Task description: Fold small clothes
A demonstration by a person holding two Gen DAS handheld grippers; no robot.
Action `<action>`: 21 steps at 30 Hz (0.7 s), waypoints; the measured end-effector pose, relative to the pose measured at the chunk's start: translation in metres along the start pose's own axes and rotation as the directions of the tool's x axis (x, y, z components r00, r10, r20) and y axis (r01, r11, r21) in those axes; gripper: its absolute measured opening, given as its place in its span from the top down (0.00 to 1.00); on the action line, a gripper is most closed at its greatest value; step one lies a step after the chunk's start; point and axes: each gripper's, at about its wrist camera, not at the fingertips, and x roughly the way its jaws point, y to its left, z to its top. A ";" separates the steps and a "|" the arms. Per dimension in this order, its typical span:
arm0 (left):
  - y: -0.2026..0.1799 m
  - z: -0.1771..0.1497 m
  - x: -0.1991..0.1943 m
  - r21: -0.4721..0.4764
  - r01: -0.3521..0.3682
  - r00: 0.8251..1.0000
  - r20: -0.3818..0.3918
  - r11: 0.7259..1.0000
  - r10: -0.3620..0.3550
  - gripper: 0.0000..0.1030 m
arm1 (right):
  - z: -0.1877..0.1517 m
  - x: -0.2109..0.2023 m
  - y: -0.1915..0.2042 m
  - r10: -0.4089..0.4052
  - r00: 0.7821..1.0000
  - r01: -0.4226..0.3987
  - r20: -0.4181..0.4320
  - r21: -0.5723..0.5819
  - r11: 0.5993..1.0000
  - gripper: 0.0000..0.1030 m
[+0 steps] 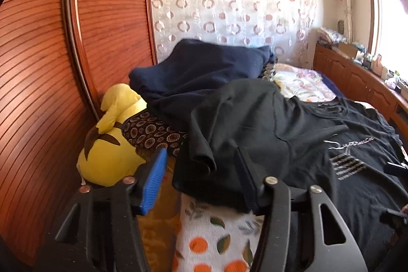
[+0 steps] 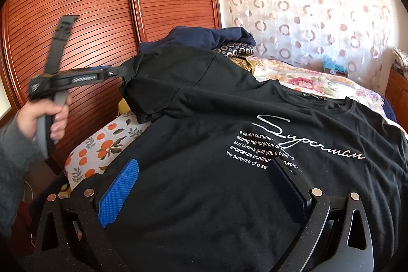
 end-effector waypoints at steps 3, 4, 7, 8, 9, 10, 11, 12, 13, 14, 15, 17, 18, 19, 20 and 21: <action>0.002 0.003 0.018 -0.011 0.021 0.998 -0.051 1.000 -0.022 0.64 | -0.003 -0.004 -0.007 -0.005 1.000 0.005 -0.003 -0.009 1.000 0.02; 0.003 0.004 0.023 -0.021 0.029 0.997 -0.066 0.999 -0.030 0.68 | -0.004 -0.006 -0.008 -0.006 1.000 0.006 -0.004 -0.009 1.000 0.02; -0.002 0.007 0.021 -0.017 0.049 0.996 -0.072 0.999 -0.050 0.92 | -0.006 -0.008 -0.010 -0.012 1.000 0.012 0.000 -0.002 1.000 0.02; -0.006 0.009 0.015 -0.010 0.062 0.996 -0.062 0.998 -0.062 0.94 | -0.008 -0.011 -0.013 -0.015 1.000 0.015 0.003 0.001 1.000 0.02; -0.012 0.013 0.008 0.003 0.076 0.996 -0.050 0.997 -0.076 0.95 | -0.009 -0.013 -0.016 -0.017 1.000 0.017 0.005 0.005 1.000 0.02; -0.020 0.018 0.000 0.021 0.093 0.995 -0.039 0.995 -0.092 0.95 | -0.006 -0.010 -0.011 -0.022 1.000 0.022 0.007 0.007 1.000 0.02; -0.028 0.023 -0.007 0.037 0.108 0.994 -0.028 0.994 -0.107 0.95 | -0.006 -0.008 -0.011 -0.027 1.000 0.027 0.008 0.011 1.000 0.02; -0.039 0.030 -0.016 0.056 0.131 0.991 -0.012 0.990 -0.130 0.95 | -0.001 0.001 -0.005 -0.033 0.999 0.032 0.009 0.014 0.999 0.02; -0.047 0.036 -0.021 0.066 0.150 0.989 -0.006 0.986 -0.150 0.95 | -0.001 0.004 -0.005 -0.037 0.999 0.036 0.011 0.019 0.999 0.02; -0.055 0.043 -0.026 0.077 0.175 0.985 -0.003 0.982 -0.175 0.95 | 0.000 0.003 -0.006 -0.043 0.999 0.042 0.013 0.026 0.999 0.02; -0.065 0.050 -0.029 0.090 0.197 0.980 -0.001 0.976 -0.198 0.96 | 0.003 0.009 -0.004 -0.049 0.999 0.049 0.016 0.030 0.998 0.02; -0.086 0.064 -0.033 0.113 0.250 0.968 -0.005 0.962 -0.251 0.96 | 0.005 0.005 -0.005 -0.062 0.998 0.061 0.027 0.045 0.997 0.02; -0.095 0.069 -0.033 0.120 0.279 0.960 -0.015 0.953 -0.280 0.96 | 0.005 0.001 -0.007 -0.068 0.997 0.066 0.032 0.050 0.997 0.02; -0.108 0.074 -0.031 0.134 0.305 0.952 -0.024 0.943 -0.304 0.96 | 0.005 -0.002 -0.010 -0.077 0.996 0.074 0.038 0.058 0.996 0.02; -0.119 0.077 -0.031 0.150 0.318 0.948 -0.031 0.936 -0.317 0.96 | 0.004 -0.007 -0.014 -0.087 0.995 0.083 0.045 0.068 0.994 0.02; -0.130 0.079 -0.031 0.169 0.327 0.945 -0.039 0.930 -0.325 0.96 | 0.004 -0.013 -0.017 -0.091 0.995 0.087 0.049 0.076 0.993 0.02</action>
